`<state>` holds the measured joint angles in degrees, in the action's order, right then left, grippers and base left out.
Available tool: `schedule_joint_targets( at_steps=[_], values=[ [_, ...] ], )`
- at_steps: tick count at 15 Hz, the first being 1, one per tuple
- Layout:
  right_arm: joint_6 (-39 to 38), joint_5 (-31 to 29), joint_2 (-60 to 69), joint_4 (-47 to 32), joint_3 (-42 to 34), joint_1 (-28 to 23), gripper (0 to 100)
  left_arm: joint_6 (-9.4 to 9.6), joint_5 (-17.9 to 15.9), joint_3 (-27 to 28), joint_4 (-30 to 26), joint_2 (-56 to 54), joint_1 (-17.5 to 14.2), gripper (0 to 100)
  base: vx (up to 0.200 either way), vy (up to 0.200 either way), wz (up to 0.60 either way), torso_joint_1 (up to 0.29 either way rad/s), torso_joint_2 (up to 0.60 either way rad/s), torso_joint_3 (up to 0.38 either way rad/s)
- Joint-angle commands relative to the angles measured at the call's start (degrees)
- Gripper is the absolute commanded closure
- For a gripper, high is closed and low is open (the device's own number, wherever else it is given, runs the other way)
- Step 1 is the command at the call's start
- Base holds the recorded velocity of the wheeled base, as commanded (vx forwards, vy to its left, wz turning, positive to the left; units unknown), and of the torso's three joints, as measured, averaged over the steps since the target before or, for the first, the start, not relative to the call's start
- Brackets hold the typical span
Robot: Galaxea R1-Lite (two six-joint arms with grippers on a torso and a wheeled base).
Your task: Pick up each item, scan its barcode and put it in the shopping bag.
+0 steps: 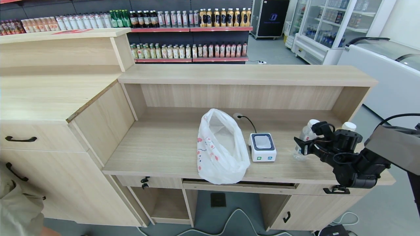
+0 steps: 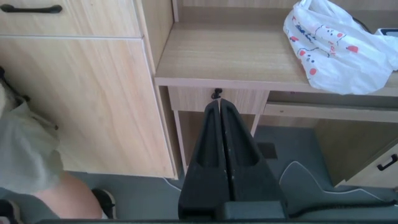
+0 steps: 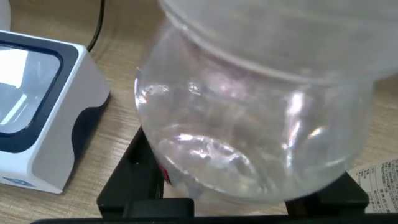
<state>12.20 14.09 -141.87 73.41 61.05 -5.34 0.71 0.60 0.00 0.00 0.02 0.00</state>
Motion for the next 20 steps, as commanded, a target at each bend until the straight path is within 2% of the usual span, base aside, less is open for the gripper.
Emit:
schedule_joint_targets(
  at_steps=[1,4,6,8,9,10,11,13,14,16,18,20],
  values=[
    [0.19,-0.12,0.02,0.59,-0.58,-0.11,100,0.08,0.02,0.00,0.00,-0.02,0.00,100,0.000,0.000,0.00,0.000,0.00,0.000],
    [-0.43,0.32,2.39,0.06,-1.02,-0.46,100,0.08,0.02,0.00,0.00,-0.02,0.00,100,0.000,0.000,0.00,0.000,0.00,0.000],
    [-5.52,0.76,7.67,-2.31,-2.25,-0.20,100,0.08,0.02,0.00,0.00,-0.02,0.00,100,0.000,0.000,0.00,0.000,0.00,0.000],
    [-13.52,4.01,20.41,-13.12,-6.73,0.86,100,0.08,0.02,0.00,0.00,-0.02,0.00,100,0.000,0.000,0.00,0.000,0.00,0.000],
    [-14.66,5.51,23.57,-15.84,-7.53,0.86,100,0.08,0.02,0.00,0.00,-0.02,0.00,100,0.000,0.000,0.00,0.000,0.00,0.000],
    [-16.16,8.67,29.73,-20.85,-8.76,0.68,100,0.08,0.02,0.00,0.00,-0.02,0.00,100,0.000,0.000,0.00,0.000,0.00,0.000],
    [-18.97,14.47,37.81,-26.13,-10.25,0.24,100,0.00,0.02,0.00,0.00,-0.02,0.00,100,0.000,0.000,0.00,0.000,0.00,0.000],
    [-22.49,22.91,45.99,-30.26,-12.45,-1.16,100,0.00,0.02,0.00,0.00,-0.02,0.00,100,0.000,0.000,0.00,0.000,0.00,0.000],
    [-25.12,32.75,53.46,-33.25,-15.52,-2.66,100,0.00,0.02,0.00,0.00,-0.02,0.00,100,0.000,0.000,0.00,0.000,0.00,0.000],
    [-26.97,42.60,61.10,-36.50,-18.16,-3.27,100,0.08,0.02,0.00,0.00,-0.02,0.00,100,0.000,0.000,0.00,0.000,0.00,0.000],
    [-29.87,48.05,67.96,-43.35,-18.69,-2.13,100,0.00,0.02,0.00,0.00,-0.02,0.00,100,0.000,0.000,0.00,0.000,0.00,0.000],
    [-31.89,49.63,72.53,-49.94,-18.78,1.47,100,0.08,0.02,0.00,0.00,-0.02,0.00,100,0.000,0.000,0.00,0.000,0.00,0.000]
  ],
)
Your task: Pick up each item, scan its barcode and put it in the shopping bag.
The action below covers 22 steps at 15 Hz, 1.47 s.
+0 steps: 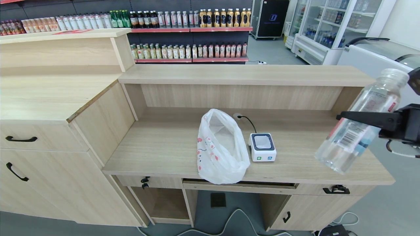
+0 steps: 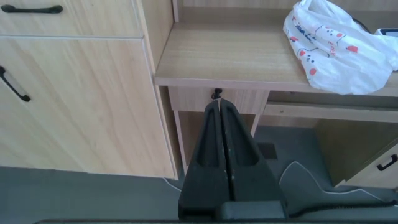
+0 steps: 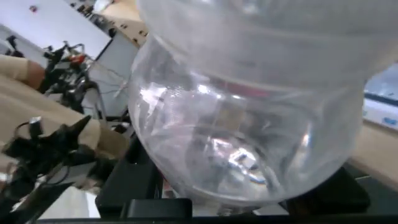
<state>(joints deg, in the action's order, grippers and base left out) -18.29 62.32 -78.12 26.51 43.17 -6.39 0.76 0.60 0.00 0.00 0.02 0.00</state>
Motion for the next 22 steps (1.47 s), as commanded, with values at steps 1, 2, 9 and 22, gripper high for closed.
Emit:
schedule_joint_targets(
  at_steps=[1,2,9,22],
  values=[
    [-2.10,1.40,10.44,-5.25,-0.89,4.10,100,0.04,0.02,0.00,0.00,-0.02,0.00,100,0.000,0.000,0.00,0.000,0.00,0.000],
    [-3.42,1.40,13.25,-8.85,-0.89,6.83,100,0.04,0.02,0.00,0.00,-0.02,0.00,100,0.000,0.000,0.00,0.000,0.00,0.000],
    [-4.48,1.40,12.29,-10.78,4.12,12.80,100,0.04,0.02,0.00,0.00,-0.02,0.00,100,0.000,0.000,0.00,0.000,0.00,0.000],
    [-14.50,2.98,11.94,-14.47,10.09,21.68,100,-0.05,0.02,0.00,0.00,-0.02,0.00,100,0.000,0.000,0.00,0.000,0.00,0.000]
  ],
)
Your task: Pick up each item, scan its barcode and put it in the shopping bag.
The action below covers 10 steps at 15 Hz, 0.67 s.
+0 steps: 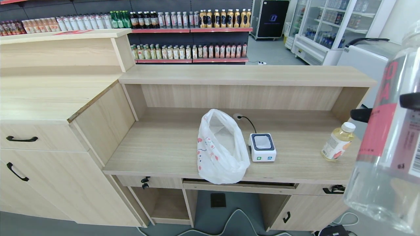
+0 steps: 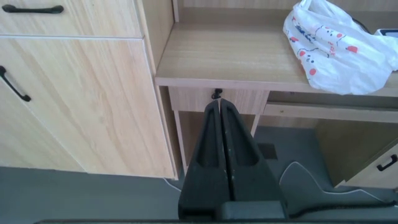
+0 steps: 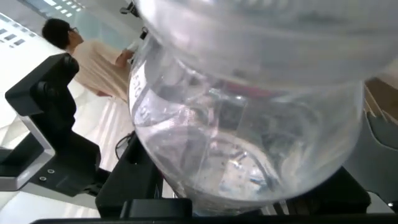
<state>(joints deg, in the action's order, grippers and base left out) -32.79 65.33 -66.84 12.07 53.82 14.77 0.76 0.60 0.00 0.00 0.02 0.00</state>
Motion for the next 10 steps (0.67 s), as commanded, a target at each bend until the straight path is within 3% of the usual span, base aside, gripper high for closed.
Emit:
schedule_joint_targets(
  at_steps=[1,5,10],
  values=[
    [0.10,-0.11,1.80,-0.38,-2.23,0.78,100,-0.05,0.02,0.00,0.00,-0.02,0.00,100,0.000,0.000,0.00,0.000,0.00,0.000],
    [2.29,-0.38,4.35,-0.47,-7.24,0.52,100,-0.05,0.02,0.00,0.00,-0.02,0.00,100,0.000,0.000,0.00,0.000,0.00,0.000],
    [5.28,-3.45,5.49,-1.79,-8.29,0.25,100,0.04,0.02,0.00,0.00,-0.02,0.00,100,0.000,0.000,0.00,0.000,0.00,0.000]
  ],
)
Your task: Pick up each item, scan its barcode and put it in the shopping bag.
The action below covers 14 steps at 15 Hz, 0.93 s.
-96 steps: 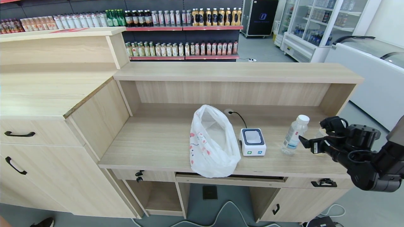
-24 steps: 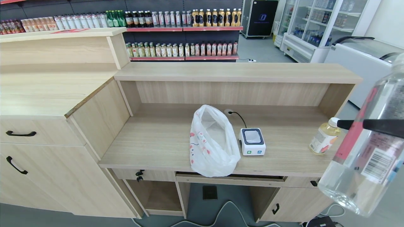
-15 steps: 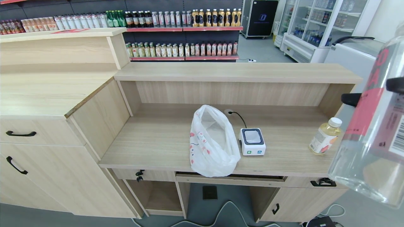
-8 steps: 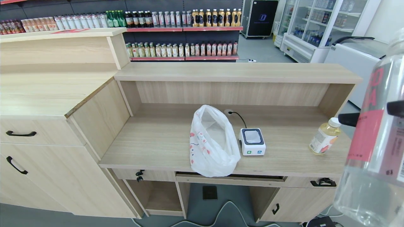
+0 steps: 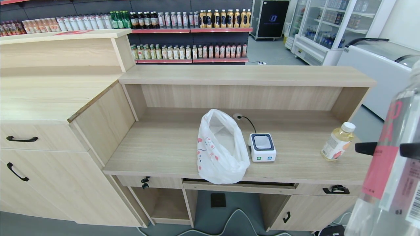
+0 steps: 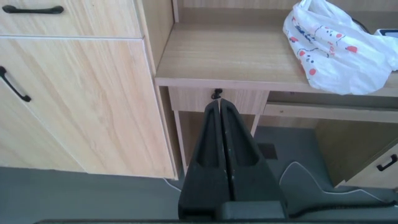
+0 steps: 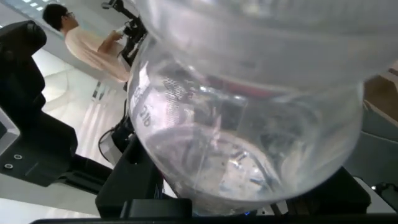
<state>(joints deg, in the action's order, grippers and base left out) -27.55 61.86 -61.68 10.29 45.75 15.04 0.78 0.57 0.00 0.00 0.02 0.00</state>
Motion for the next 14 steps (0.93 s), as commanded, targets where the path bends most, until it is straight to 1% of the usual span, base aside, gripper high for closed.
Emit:
schedule_joint_targets(
  at_steps=[1,3,6,8,10,14],
  values=[
    [0.39,-1.74,0.51,-0.62,-0.58,-0.28,100,-0.08,0.04,0.00,0.00,-0.02,0.00,100,0.000,0.000,0.00,0.000,0.00,0.000],
    [2.06,-2.09,1.74,-2.12,-1.19,-0.37,100,0.01,0.04,0.00,0.00,-0.02,0.00,100,0.000,0.000,0.00,0.000,0.00,0.000],
    [2.50,-2.09,4.38,-5.37,-1.19,-0.72,100,-0.08,0.04,0.00,0.00,-0.02,0.00,100,0.000,0.000,0.00,0.000,0.00,0.000],
    [3.12,-2.70,4.47,-5.37,-1.10,-0.89,100,-0.08,0.04,0.00,0.00,-0.02,0.00,100,0.000,0.000,0.00,0.000,0.00,0.000],
    [3.73,-4.99,4.38,-5.37,-1.01,-0.89,100,-0.08,0.04,0.00,0.00,-0.02,0.00,100,0.000,0.000,0.00,0.000,0.00,0.000],
    [4.52,-5.34,4.47,-5.37,-0.93,-0.89,100,-0.08,0.04,0.00,0.00,-0.02,0.00,100,0.000,0.000,0.00,0.000,0.00,0.000]
  ],
)
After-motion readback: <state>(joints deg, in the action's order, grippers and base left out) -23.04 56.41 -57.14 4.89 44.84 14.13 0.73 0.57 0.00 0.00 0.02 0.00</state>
